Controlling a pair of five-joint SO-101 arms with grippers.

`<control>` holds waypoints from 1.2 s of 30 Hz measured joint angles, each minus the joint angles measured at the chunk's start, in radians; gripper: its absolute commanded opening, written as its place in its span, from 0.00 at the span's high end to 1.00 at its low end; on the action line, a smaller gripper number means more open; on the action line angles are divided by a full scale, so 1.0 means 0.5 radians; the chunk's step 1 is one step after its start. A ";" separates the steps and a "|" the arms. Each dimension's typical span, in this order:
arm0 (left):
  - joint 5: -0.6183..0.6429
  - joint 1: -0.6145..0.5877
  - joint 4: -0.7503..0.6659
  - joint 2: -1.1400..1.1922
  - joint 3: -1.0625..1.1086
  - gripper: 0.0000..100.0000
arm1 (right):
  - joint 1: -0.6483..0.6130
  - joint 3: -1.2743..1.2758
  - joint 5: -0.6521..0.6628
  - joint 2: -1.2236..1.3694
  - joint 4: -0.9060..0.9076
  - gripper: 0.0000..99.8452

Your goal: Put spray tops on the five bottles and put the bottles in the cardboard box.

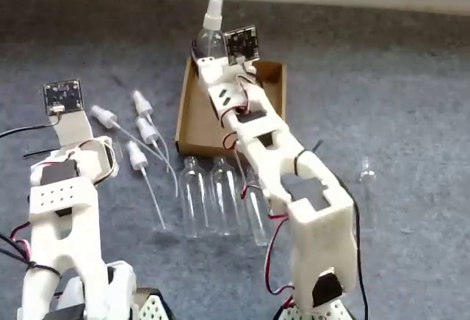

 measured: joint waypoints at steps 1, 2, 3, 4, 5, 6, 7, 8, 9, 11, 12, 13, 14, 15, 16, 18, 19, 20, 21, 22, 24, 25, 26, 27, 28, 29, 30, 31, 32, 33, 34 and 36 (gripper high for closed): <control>0.000 0.000 0.000 0.000 0.000 0.80 | 0.000 -0.055 0.000 0.058 0.000 1.00; 0.000 0.000 0.000 0.000 0.000 0.80 | 0.000 -0.107 0.000 0.101 0.000 1.00; 0.000 0.000 0.000 0.000 0.000 0.80 | 0.000 -0.157 0.000 0.147 0.000 1.00; 0.000 0.003 -0.006 0.000 0.006 0.80 | 0.000 -0.206 0.000 0.181 0.000 1.00; 0.000 0.015 -0.006 0.000 0.015 0.80 | 0.000 -0.239 0.000 0.203 0.000 1.00; 0.000 0.025 -0.006 0.000 0.025 0.80 | 0.000 -0.270 0.000 0.227 0.000 1.00; 0.000 0.028 -0.006 0.000 0.028 0.80 | 0.000 -0.292 0.000 0.245 0.000 1.00; 0.000 0.028 -0.006 0.000 0.028 0.80 | 0.000 -0.307 0.000 0.261 0.000 1.00; 0.000 0.031 -0.006 0.000 0.028 0.80 | 0.000 -0.319 0.000 0.273 0.000 1.00; 0.000 0.037 -0.006 0.000 0.028 0.80 | 0.000 -0.334 0.000 0.304 0.000 1.00; 0.000 0.037 -0.006 0.000 0.028 0.80 | 0.000 -0.341 0.000 0.319 0.000 1.00; 0.000 0.037 -0.006 0.000 0.028 0.80 | 0.000 -0.344 0.000 0.334 0.000 1.00; 0.000 0.037 -0.006 0.000 0.028 0.80 | 0.000 -0.344 0.000 0.347 0.000 1.00; 0.000 0.037 -0.006 0.000 0.028 0.80 | 0.000 -0.344 0.000 0.362 0.000 1.00; 0.000 0.037 -0.006 0.000 0.028 0.80 | 0.000 -0.344 0.000 0.368 0.000 1.00; 0.000 0.043 -0.006 0.000 0.028 0.80 | 0.000 -0.344 0.006 0.371 0.000 1.00; 0.000 0.043 -0.006 0.000 0.028 0.80 | 0.000 -0.344 0.043 0.371 0.000 1.00; 0.000 0.043 -0.006 0.000 0.028 0.80 | 0.000 -0.344 0.086 0.368 0.000 1.00; 0.000 0.043 -0.006 0.000 0.028 0.80 | 0.000 -0.344 0.135 0.350 0.000 1.00; 0.000 0.043 -0.006 0.000 0.028 0.80 | 0.000 -0.344 0.181 0.319 0.000 1.00; 0.000 0.043 -0.006 0.000 0.028 0.80 | 0.000 -0.292 0.239 0.206 0.009 1.00; 0.000 0.043 -0.006 0.000 0.028 0.80 | 0.000 -0.227 0.252 0.117 0.021 1.00; 0.000 0.043 -0.006 0.000 0.028 0.80 | 0.000 -0.144 0.261 0.018 0.028 1.00; 0.000 0.043 -0.006 0.000 0.028 0.80 | 0.000 -0.049 0.267 -0.086 0.031 1.00; 0.000 0.043 -0.006 0.000 0.028 0.80 | 0.000 0.049 0.267 -0.193 0.031 1.00; 0.000 0.043 -0.006 0.000 0.028 0.80 | 0.003 0.166 0.273 -0.322 0.031 1.00; 0.000 0.043 -0.006 0.000 0.028 0.80 | 0.012 0.276 0.273 -0.454 0.031 1.00; 0.000 0.043 -0.006 0.000 0.028 0.80 | 0.021 0.399 0.273 -0.601 0.034 1.00; 0.000 0.043 -0.006 0.000 0.028 0.80 | 0.037 0.531 0.273 -0.755 0.037 1.00; 0.000 0.043 -0.006 0.000 0.028 0.80 | 0.058 0.654 0.273 -0.902 0.037 1.00; 0.000 0.043 -0.006 0.000 0.028 0.80 | 0.080 0.783 0.273 -1.062 0.064 1.00; 0.000 0.043 -0.006 0.000 0.028 0.80 | 0.138 1.010 0.273 -1.366 0.224 1.00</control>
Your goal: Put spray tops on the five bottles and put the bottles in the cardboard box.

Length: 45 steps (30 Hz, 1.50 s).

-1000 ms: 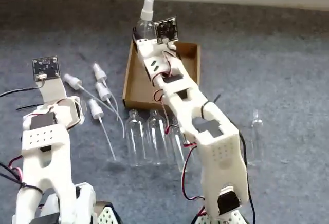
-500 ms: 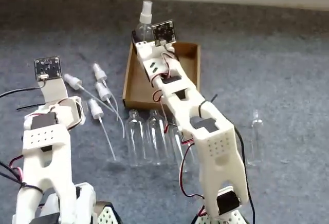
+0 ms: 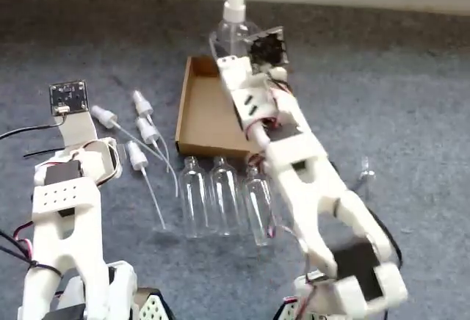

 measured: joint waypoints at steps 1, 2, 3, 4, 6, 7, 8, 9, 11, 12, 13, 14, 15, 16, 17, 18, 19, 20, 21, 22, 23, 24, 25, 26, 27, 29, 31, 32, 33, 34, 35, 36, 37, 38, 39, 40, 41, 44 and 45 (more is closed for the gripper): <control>0.000 0.000 0.000 0.000 0.000 0.80 | 0.040 0.101 0.021 -0.144 0.120 1.00; 0.000 0.000 0.000 0.000 0.000 0.80 | 0.089 0.157 0.061 -0.276 0.276 1.00; 0.000 0.000 0.000 0.000 0.000 0.80 | 0.141 0.172 0.123 -0.396 0.445 1.00; 0.000 0.000 0.000 0.000 0.006 0.80 | 0.203 0.175 0.190 -0.512 0.623 0.99; 0.000 0.000 -0.006 0.000 0.031 0.80 | 0.356 0.172 0.368 -0.743 1.007 0.99; 0.000 0.000 -0.021 0.000 0.037 0.80 | 0.442 0.169 0.457 -0.829 1.206 0.99; 0.000 0.000 -0.040 0.000 0.040 0.80 | 0.543 0.163 0.543 -0.881 1.405 0.99; 0.000 0.000 -0.058 0.000 0.046 0.80 | 0.651 0.147 0.623 -0.905 1.590 0.99; 0.000 0.000 -0.089 0.000 0.074 0.80 | 0.868 0.104 0.767 -0.914 1.878 0.99; 0.000 0.000 -0.098 0.000 0.077 0.80 | 0.979 0.086 0.838 -0.902 1.955 0.99; 0.000 0.000 -0.104 0.000 0.074 0.80 | 1.083 0.068 0.902 -0.865 2.001 0.99; 0.000 0.000 -0.110 0.000 0.077 0.80 | 1.185 0.046 0.964 -0.813 2.035 0.99; 0.000 0.006 -0.110 0.000 0.089 0.80 | 1.280 0.031 1.013 -0.743 2.050 0.99; 0.000 0.018 -0.110 0.000 0.089 0.80 | 1.369 0.018 1.062 -0.663 2.062 0.99; 0.000 0.031 -0.110 0.000 0.089 0.80 | 1.452 -0.003 1.108 -0.568 2.068 0.99; 0.000 0.046 -0.110 0.000 0.089 0.80 | 1.528 -0.040 1.154 -0.466 2.071 0.99; 0.000 0.058 -0.110 0.000 0.089 0.80 | 1.599 -0.077 1.188 -0.368 2.071 0.99; 0.000 0.068 -0.110 0.000 0.092 0.80 | 1.669 -0.117 1.218 -0.270 2.071 0.99; 0.000 0.071 -0.110 0.000 0.092 0.80 | 1.731 -0.163 1.240 -0.172 2.071 0.99; 0.000 0.071 -0.110 0.000 0.092 0.80 | 1.792 -0.215 1.267 -0.080 2.078 0.99; 0.000 0.077 -0.110 0.000 0.092 0.80 | 1.841 -0.261 1.304 0.012 2.081 0.99; 0.000 0.080 -0.110 0.000 0.092 0.80 | 1.881 -0.304 1.344 0.110 2.084 0.99; 0.000 0.080 -0.110 0.000 0.092 0.80 | 1.909 -0.347 1.384 0.209 2.087 0.99; 0.000 0.083 -0.110 0.000 0.092 0.80 | 1.933 -0.384 1.424 0.301 2.087 0.99; 0.000 0.083 -0.110 0.000 0.092 0.80 | 1.955 -0.420 1.458 0.399 2.087 0.99; 0.000 0.083 -0.110 0.000 0.092 0.80 | 1.992 -0.491 1.507 0.574 2.087 0.99; 0.000 0.083 -0.110 0.000 0.092 0.80 | 2.019 -0.559 1.550 0.724 2.087 0.99; 0.000 0.083 -0.110 0.000 0.092 0.80 | 2.028 -0.586 1.568 0.786 2.087 0.97; 0.000 0.083 -0.110 0.000 0.092 0.80 | 2.031 -0.611 1.593 0.835 2.087 0.95; 0.000 0.083 -0.110 0.000 0.092 0.80 | 2.035 -0.632 1.611 0.868 2.090 0.91; 0.000 0.083 -0.110 0.000 0.092 0.80 | 2.038 -0.654 1.623 0.893 2.111 0.87; 0.000 0.083 -0.110 0.000 0.092 0.80 | 2.038 -0.672 1.626 0.911 2.142 0.83; 0.000 0.083 -0.110 0.000 0.092 0.80 | 2.038 -0.690 1.633 0.921 2.185 0.80; 0.000 0.083 -0.110 0.000 0.092 0.80 | 2.038 -0.712 1.633 0.927 2.243 0.77; 0.000 0.083 -0.110 0.000 0.092 0.80 | 2.038 -0.727 1.633 0.927 2.308 0.74; 0.000 0.083 -0.110 0.000 0.092 0.80 | 2.038 -0.755 1.633 0.930 2.378 0.73; 0.000 0.083 -0.110 0.000 0.092 0.80 | 2.038 -0.795 1.633 0.939 2.452 0.72; 0.000 0.083 -0.110 0.000 0.092 0.80 | 2.047 -0.927 1.633 0.954 2.719 0.71; 0.000 0.083 -0.110 0.000 0.092 0.80 | 2.047 -0.979 1.633 0.954 2.802 0.71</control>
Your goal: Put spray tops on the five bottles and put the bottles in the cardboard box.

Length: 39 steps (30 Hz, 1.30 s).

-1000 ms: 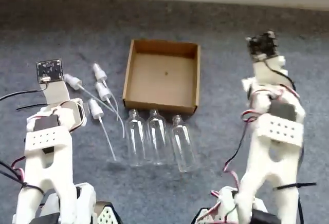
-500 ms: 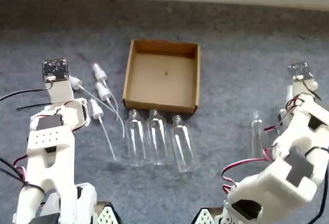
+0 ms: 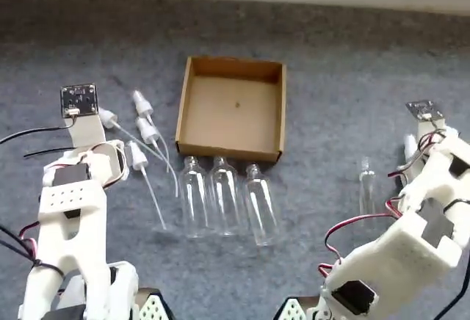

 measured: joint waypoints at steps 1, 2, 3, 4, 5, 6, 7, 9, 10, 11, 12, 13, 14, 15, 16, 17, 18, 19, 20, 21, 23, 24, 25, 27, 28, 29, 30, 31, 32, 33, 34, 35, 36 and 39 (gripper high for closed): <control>0.000 0.000 0.000 0.000 0.000 0.80 | 0.000 -0.058 0.000 0.000 0.101 0.71; 0.000 0.000 0.000 0.000 0.000 0.80 | 0.000 -0.123 0.000 0.000 0.193 0.71; 0.000 0.000 0.000 0.000 0.000 0.80 | 0.000 -0.187 0.000 0.000 0.267 0.71; 0.000 0.000 0.000 0.000 0.000 0.80 | -0.003 -0.242 0.000 0.000 0.365 0.71; 0.000 0.000 0.000 0.000 0.000 0.80 | -0.006 -0.292 0.000 0.000 0.430 0.71; 0.000 0.000 0.000 0.000 0.000 0.80 | -0.018 -0.334 0.000 0.000 0.476 0.71; 0.000 0.000 0.000 0.000 0.000 0.80 | -0.034 -0.371 0.000 0.000 0.519 0.71; 0.000 0.000 0.000 0.000 0.000 0.80 | -0.077 -0.430 0.000 0.000 0.546 0.71; 0.000 0.000 0.000 0.000 0.000 0.80 | -0.095 -0.451 0.000 0.000 0.552 0.71; 0.000 0.000 0.000 0.000 0.000 0.80 | -0.110 -0.454 -0.009 0.000 0.552 0.71; 0.000 0.000 0.000 0.000 0.000 0.80 | -0.126 -0.454 -0.037 0.006 0.552 0.71; 0.000 0.000 0.000 0.000 0.000 0.80 | -0.132 -0.454 -0.052 0.015 0.552 0.71; 0.000 0.000 0.000 0.000 0.000 0.80 | -0.135 -0.454 -0.061 0.028 0.552 0.71; 0.000 0.000 0.000 0.000 0.000 0.80 | -0.135 -0.454 -0.068 0.028 0.552 0.71; 0.000 0.000 0.000 0.000 0.000 0.80 | -0.135 -0.454 -0.071 0.031 0.552 0.71; 0.000 0.000 0.000 0.000 0.000 0.80 | -0.135 -0.454 -0.074 0.031 0.552 0.71; 0.000 0.000 0.000 0.000 0.000 0.80 | -0.135 -0.454 -0.074 0.031 0.552 0.71; 0.000 0.000 0.000 0.000 0.000 0.80 | -0.135 -0.454 -0.074 0.031 0.552 0.71; 0.000 0.000 0.000 0.000 0.000 0.80 | -0.135 -0.454 -0.074 0.031 0.552 0.71; 0.000 0.000 0.000 0.000 0.000 0.80 | -0.135 -0.454 -0.077 0.031 0.543 0.71; 0.000 0.000 0.000 0.000 0.000 0.80 | -0.135 -0.454 -0.083 0.031 0.522 0.71; 0.000 0.000 0.000 0.000 0.000 0.80 | -0.135 -0.454 -0.086 0.031 0.519 0.71; 0.000 0.000 0.000 0.000 0.000 0.80 | -0.135 -0.454 -0.086 0.031 0.516 0.71; 0.000 0.000 0.000 0.000 0.000 0.80 | -0.135 -0.454 -0.086 0.031 0.506 0.71; 0.000 0.000 0.000 0.000 0.000 0.80 | -0.135 -0.454 -0.086 0.031 0.503 0.71; 0.000 0.000 0.000 0.000 0.000 0.80 | -0.135 -0.454 -0.086 0.031 0.503 0.71; 0.000 0.000 0.000 0.000 0.000 0.80 | -0.135 -0.454 -0.086 0.031 0.497 0.71; 0.000 0.000 0.000 0.000 0.000 0.80 | -0.135 -0.454 -0.086 0.031 0.497 0.71; 0.000 0.000 0.000 0.000 0.000 0.80 | -0.135 -0.454 -0.086 0.031 0.497 0.71; 0.000 0.000 0.000 0.000 0.000 0.80 | -0.135 -0.454 -0.086 0.031 0.497 0.71; 0.000 0.000 0.000 0.000 0.000 0.80 | -0.135 -0.454 -0.086 0.031 0.494 0.71; 0.000 0.000 0.000 0.000 0.000 0.80 | -0.135 -0.454 -0.086 0.031 0.491 0.71; 0.000 0.000 0.000 0.000 0.000 0.80 | -0.135 -0.454 -0.086 0.031 0.491 0.71; 0.000 0.000 0.000 0.000 0.000 0.80 | -0.135 -0.463 -0.086 0.083 0.491 0.71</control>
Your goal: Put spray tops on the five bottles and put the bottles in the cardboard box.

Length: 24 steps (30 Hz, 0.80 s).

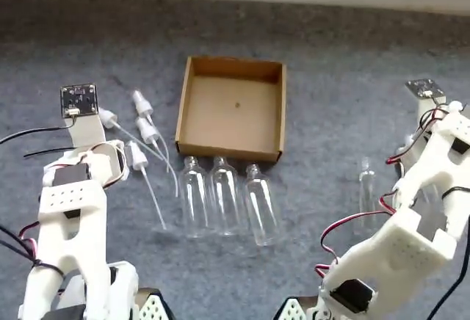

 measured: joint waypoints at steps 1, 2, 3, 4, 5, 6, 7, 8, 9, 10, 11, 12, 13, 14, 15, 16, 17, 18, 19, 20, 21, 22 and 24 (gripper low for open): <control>0.000 0.000 0.000 0.000 0.000 0.80 | 0.000 -0.012 0.000 0.052 0.000 0.71; 0.000 0.000 0.000 0.000 0.000 0.80 | 0.003 -0.015 0.000 0.104 -0.009 0.71; 0.000 0.000 0.000 0.000 0.000 0.80 | 0.012 -0.015 0.000 0.160 -0.009 0.71; 0.000 0.000 0.000 0.000 0.000 0.80 | 0.025 -0.021 0.000 0.199 -0.003 0.71; 0.000 0.000 0.000 0.000 0.000 0.80 | 0.037 -0.034 0.000 0.224 -0.003 0.71; 0.000 0.000 0.000 0.000 0.000 0.80 | 0.049 -0.071 0.000 0.233 0.000 0.71; 0.000 0.000 0.000 0.000 0.000 0.80 | 0.055 -0.114 0.000 0.236 0.000 0.71; 0.000 0.000 0.000 0.000 0.000 0.80 | 0.058 -0.157 0.000 0.236 -0.003 0.71; 0.000 0.000 0.000 0.000 0.000 0.80 | 0.058 -0.193 0.000 0.236 -0.003 0.71; 0.000 0.000 0.000 0.000 0.000 0.80 | 0.058 -0.221 0.000 0.236 -0.003 0.71; 0.000 0.000 0.000 0.000 0.000 0.80 | 0.058 -0.239 0.000 0.236 -0.003 0.71; 0.000 0.000 0.000 0.000 0.000 0.80 | 0.058 -0.252 0.000 0.236 -0.003 0.71; 0.000 0.000 0.000 0.000 0.000 0.80 | 0.058 -0.261 0.000 0.236 -0.003 0.71; 0.000 0.000 0.000 0.000 0.000 0.80 | 0.058 -0.264 0.000 0.236 -0.003 0.71; 0.000 0.000 0.000 0.000 0.000 0.80 | 0.058 -0.264 0.000 0.236 -0.003 0.71; 0.000 0.000 0.000 0.000 0.000 0.80 | 0.058 -0.264 0.000 0.236 -0.003 0.71; 0.000 0.000 0.000 0.000 0.000 0.80 | 0.058 -0.264 0.000 0.236 -0.003 0.71; 0.000 0.000 0.000 0.000 0.000 0.80 | 0.058 -0.264 0.000 0.236 -0.003 0.71; 0.000 0.000 0.000 0.000 0.000 0.80 | 0.061 -0.264 0.000 0.236 -0.003 0.71; 0.000 0.000 0.000 0.000 0.000 0.80 | 0.068 -0.264 0.000 0.236 -0.003 0.71; 0.000 0.000 0.000 0.000 0.000 0.80 | 0.071 -0.264 0.000 0.236 -0.003 0.71; 0.000 0.000 0.000 0.000 0.000 0.80 | 0.077 -0.264 0.000 0.236 -0.003 0.71; 0.000 0.000 0.000 0.000 0.000 0.80 | 0.092 -0.264 0.000 0.236 0.006 0.71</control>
